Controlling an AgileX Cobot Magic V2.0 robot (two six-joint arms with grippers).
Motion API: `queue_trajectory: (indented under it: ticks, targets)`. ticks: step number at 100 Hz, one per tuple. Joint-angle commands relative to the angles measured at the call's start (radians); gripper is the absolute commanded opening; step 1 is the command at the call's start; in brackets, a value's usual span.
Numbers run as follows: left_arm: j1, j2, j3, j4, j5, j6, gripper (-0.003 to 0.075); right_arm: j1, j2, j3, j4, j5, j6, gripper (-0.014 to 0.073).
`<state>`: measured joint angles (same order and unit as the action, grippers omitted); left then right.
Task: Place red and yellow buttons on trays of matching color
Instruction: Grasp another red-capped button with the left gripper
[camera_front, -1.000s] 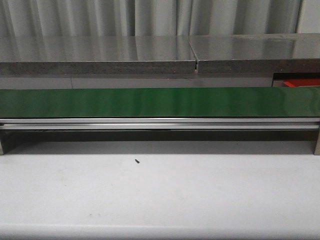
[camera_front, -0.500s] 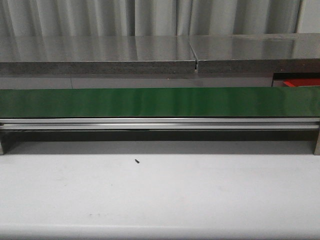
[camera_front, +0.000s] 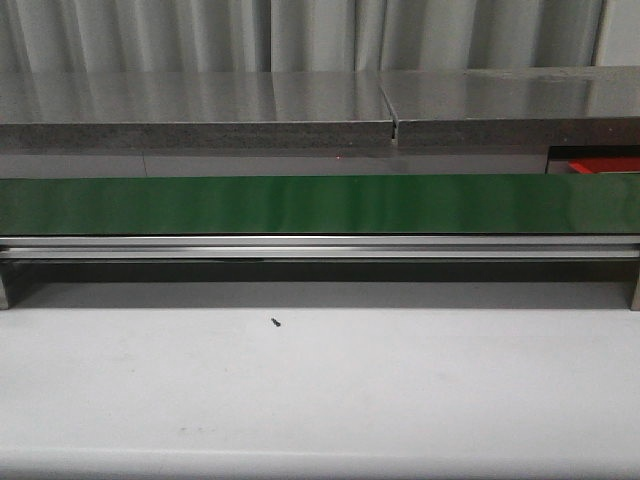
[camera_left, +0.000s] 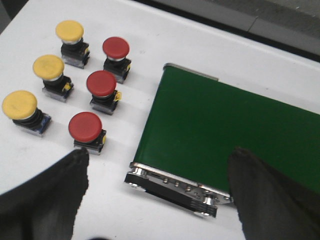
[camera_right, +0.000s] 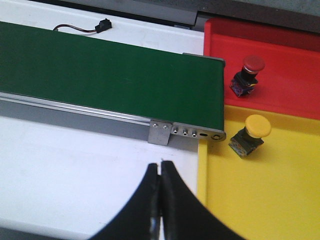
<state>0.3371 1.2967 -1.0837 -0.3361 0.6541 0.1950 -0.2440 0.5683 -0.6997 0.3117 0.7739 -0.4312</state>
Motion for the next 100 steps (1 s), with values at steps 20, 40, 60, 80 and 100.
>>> queue_trajectory:
  ticks: [20,40,60,80,100]
  targets:
    - [0.069,0.149,-0.05,-0.016,-0.055,-0.011,0.0537,0.004,0.0,-0.023,0.01,-0.057,-0.008,-0.0069]
    - [0.087,0.267,-0.058,-0.016,-0.108,-0.011,0.0537,0.004,0.0,-0.023,0.01,-0.057,-0.008,-0.0069]
    - [0.087,0.392,-0.118,-0.016,-0.106,-0.011,0.0537,0.004,0.0,-0.023,0.01,-0.057,-0.008,-0.0069]
    - [0.087,0.491,-0.209,-0.016,-0.071,-0.011,0.0537,0.004,0.0,-0.023,0.01,-0.057,-0.008,-0.0069]
    - [0.087,0.558,-0.276,-0.019,-0.059,-0.011,0.0537,0.004,0.0,-0.023,0.01,-0.057,-0.008,-0.0069]
